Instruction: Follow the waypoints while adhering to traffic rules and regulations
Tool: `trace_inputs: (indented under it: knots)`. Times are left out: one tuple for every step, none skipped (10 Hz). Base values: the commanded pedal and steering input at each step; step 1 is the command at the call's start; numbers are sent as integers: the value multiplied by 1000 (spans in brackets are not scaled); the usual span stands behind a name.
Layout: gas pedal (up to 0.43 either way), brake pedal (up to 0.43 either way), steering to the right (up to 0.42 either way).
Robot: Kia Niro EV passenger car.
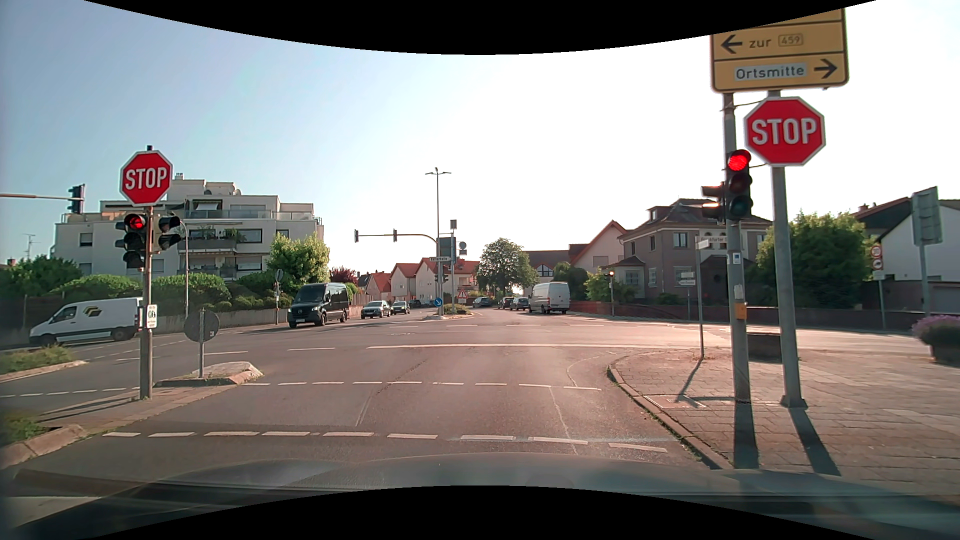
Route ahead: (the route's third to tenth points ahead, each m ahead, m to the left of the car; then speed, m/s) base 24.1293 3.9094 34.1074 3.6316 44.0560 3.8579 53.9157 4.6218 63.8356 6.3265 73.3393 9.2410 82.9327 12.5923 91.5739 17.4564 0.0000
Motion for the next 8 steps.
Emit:
trace_inputs:
  knots:
    - [0,238,-1]
    - [0,238,-1]
    - [0,238,-1]
    - [0,238,-1]
    - [0,238,-1]
    - [0,238,-1]
    - [0,238,-1]
    - [0,238,-1]
